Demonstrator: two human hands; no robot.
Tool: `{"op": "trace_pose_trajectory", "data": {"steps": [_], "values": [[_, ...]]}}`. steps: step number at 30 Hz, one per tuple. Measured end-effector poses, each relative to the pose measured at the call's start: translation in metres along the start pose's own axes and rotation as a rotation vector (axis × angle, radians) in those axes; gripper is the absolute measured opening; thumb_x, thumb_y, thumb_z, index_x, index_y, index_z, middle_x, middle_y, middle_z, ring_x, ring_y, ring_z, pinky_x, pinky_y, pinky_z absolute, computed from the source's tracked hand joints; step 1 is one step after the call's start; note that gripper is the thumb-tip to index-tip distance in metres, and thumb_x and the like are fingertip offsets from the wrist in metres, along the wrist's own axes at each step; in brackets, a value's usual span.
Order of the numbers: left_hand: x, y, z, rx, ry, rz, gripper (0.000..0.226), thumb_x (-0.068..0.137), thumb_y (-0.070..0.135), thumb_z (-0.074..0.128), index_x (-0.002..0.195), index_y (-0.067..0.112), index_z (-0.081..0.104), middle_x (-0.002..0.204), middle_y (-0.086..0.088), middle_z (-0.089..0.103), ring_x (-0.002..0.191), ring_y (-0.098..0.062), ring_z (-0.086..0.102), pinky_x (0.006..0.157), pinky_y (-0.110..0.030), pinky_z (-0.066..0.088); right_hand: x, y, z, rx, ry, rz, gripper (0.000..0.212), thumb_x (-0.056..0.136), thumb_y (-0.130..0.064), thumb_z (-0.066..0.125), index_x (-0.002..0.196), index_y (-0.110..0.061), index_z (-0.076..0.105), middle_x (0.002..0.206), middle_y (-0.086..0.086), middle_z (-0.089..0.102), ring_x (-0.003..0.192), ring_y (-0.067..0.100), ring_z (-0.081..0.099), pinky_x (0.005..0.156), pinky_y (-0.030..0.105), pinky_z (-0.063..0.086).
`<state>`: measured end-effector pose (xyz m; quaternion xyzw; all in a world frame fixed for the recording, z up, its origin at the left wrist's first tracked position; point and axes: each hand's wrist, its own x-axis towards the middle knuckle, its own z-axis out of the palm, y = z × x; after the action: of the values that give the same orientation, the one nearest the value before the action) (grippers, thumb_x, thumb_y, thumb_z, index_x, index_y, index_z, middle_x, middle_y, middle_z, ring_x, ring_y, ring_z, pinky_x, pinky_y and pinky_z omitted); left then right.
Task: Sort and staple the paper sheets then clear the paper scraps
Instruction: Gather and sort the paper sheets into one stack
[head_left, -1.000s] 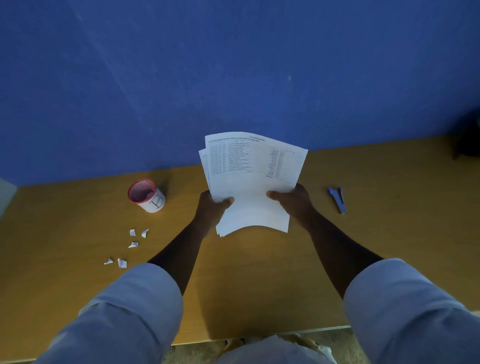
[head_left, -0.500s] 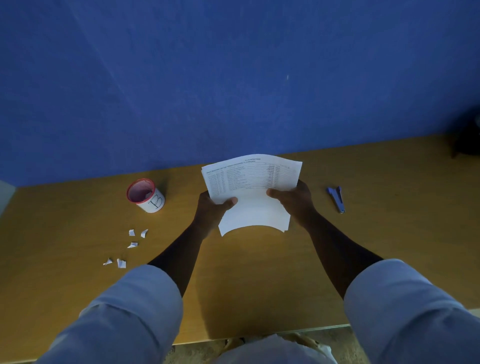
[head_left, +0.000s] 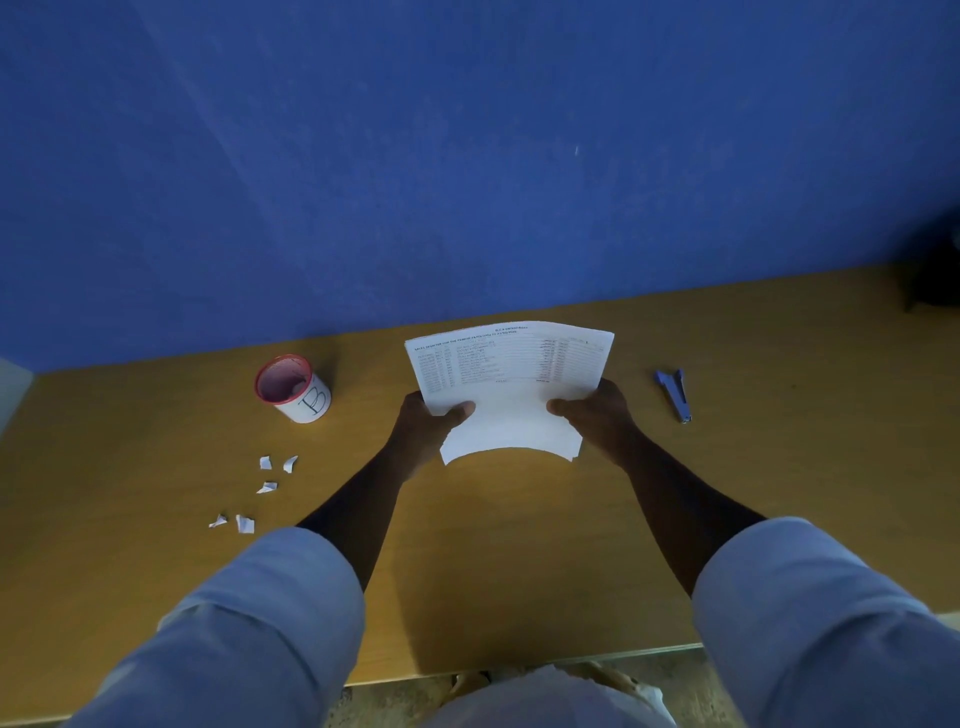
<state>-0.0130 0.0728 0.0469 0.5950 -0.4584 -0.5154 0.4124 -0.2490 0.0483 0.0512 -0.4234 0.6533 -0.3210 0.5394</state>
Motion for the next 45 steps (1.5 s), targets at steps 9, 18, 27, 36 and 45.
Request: {"op": "trace_pose_trajectory", "data": {"steps": [9,18,27,36,45], "values": [[0.001,0.008,0.0,-0.02,0.048,0.035,0.036,0.081,0.007,0.078,0.111,0.023,0.063,0.107,0.012,0.068,0.096,-0.002,0.066,0.07,-0.014,0.055,-0.001,-0.009,-0.001,-0.02,0.034,-0.041,0.037,0.075,0.0,0.075,0.11,-0.006,0.065,0.11,0.008,0.067,0.098,0.026,0.065,0.078,0.034,0.057],[0.006,0.02,0.001,-0.107,0.058,0.094,0.041,0.076,0.007,0.083,0.112,0.02,0.067,0.113,0.007,0.072,0.102,-0.002,0.068,0.078,-0.02,0.056,-0.008,-0.012,-0.004,-0.072,0.025,-0.02,0.041,0.078,0.003,0.073,0.116,-0.004,0.062,0.106,0.006,0.064,0.077,0.011,0.061,0.073,0.029,0.055],[0.005,0.021,0.001,-0.086,0.047,0.096,0.039,0.079,0.006,0.08,0.105,0.031,0.065,0.111,0.013,0.07,0.101,-0.001,0.067,0.078,-0.022,0.058,-0.007,-0.011,-0.002,-0.123,0.044,-0.016,0.04,0.082,-0.001,0.07,0.121,-0.003,0.061,0.122,0.012,0.064,0.095,0.021,0.059,0.075,0.027,0.048],[0.002,0.018,0.001,-0.09,0.03,0.071,0.04,0.079,0.007,0.08,0.111,0.026,0.064,0.114,0.007,0.07,0.105,-0.008,0.067,0.083,-0.027,0.059,-0.008,-0.01,-0.005,-0.11,0.035,-0.014,0.045,0.08,0.0,0.073,0.122,-0.006,0.059,0.126,0.009,0.061,0.107,0.025,0.059,0.075,0.024,0.05],[-0.006,0.019,0.003,-0.077,0.019,0.061,0.04,0.082,0.003,0.077,0.109,0.028,0.063,0.111,0.012,0.068,0.099,-0.001,0.066,0.073,-0.018,0.056,-0.01,-0.007,-0.007,-0.131,0.043,0.001,0.045,0.08,-0.003,0.074,0.123,-0.005,0.06,0.125,0.01,0.062,0.112,0.028,0.06,0.091,0.036,0.052]]}}
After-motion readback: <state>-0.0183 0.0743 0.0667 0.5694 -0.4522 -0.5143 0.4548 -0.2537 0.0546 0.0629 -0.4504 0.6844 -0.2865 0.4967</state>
